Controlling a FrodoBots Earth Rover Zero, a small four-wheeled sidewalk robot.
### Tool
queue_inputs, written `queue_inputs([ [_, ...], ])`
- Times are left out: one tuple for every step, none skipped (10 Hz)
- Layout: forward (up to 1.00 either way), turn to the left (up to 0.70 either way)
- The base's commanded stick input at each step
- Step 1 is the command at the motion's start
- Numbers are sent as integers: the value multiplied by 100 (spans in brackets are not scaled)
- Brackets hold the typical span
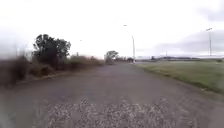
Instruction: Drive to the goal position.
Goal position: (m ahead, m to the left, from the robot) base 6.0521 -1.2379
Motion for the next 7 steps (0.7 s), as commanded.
queue_inputs([
  [70,-21],
  [70,-5],
  [70,0],
  [70,0],
  [70,0],
  [70,0],
  [70,0],
])
